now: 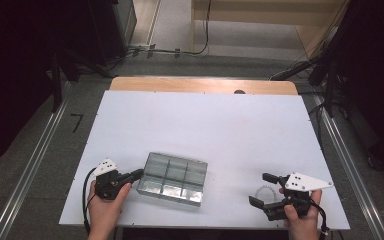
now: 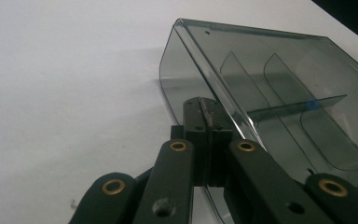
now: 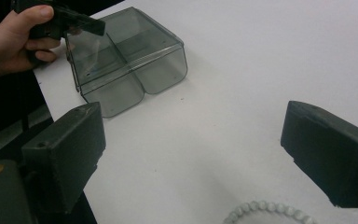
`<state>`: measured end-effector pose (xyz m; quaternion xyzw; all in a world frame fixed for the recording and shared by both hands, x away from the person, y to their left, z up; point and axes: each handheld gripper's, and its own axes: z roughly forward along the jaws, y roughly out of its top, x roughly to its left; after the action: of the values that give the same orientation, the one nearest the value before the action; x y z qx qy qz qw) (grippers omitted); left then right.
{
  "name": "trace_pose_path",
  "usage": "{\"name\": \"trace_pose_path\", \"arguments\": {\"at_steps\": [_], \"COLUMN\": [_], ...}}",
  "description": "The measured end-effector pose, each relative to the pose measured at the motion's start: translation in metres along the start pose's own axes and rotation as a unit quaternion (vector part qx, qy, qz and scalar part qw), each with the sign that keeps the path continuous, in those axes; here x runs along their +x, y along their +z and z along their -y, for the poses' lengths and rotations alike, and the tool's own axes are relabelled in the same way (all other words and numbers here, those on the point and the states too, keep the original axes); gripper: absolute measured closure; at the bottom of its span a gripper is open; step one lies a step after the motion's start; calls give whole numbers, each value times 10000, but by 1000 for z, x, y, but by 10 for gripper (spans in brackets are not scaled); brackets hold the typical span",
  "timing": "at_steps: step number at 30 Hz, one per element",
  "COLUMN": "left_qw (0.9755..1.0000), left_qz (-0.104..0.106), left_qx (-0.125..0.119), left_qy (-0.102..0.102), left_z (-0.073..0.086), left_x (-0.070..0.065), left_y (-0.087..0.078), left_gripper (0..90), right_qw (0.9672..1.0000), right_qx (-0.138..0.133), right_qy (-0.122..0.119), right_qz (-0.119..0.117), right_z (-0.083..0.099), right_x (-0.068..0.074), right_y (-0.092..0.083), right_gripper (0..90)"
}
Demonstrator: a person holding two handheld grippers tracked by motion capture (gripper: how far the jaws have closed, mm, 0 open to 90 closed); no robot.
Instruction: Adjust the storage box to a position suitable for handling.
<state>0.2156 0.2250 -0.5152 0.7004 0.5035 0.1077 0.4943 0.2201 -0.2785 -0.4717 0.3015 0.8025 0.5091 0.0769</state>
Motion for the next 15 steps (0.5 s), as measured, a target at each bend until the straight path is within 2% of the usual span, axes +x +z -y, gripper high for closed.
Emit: {"name": "trace_pose_path", "arguments": {"at_steps": [3, 10, 15], "left_qw": [10000, 9996, 9992], "left_qz": [59, 258, 366], "left_qx": [5, 102, 149], "left_qy": [-62, -12, -16], "left_z": [3, 7, 10], "left_x": [-4, -18, -29], "left_y": [-1, 3, 7], "left_gripper": [900, 900, 900], "right_qw": [10000, 10000, 9999], "right_qx": [9, 78, 106], "right_qy": [4, -1, 21], "right_qz": [-16, 15, -59], "right_z": [1, 1, 0], "right_x": [1, 2, 2], "right_y": [1, 5, 6], "right_gripper": [50, 51, 56]}}
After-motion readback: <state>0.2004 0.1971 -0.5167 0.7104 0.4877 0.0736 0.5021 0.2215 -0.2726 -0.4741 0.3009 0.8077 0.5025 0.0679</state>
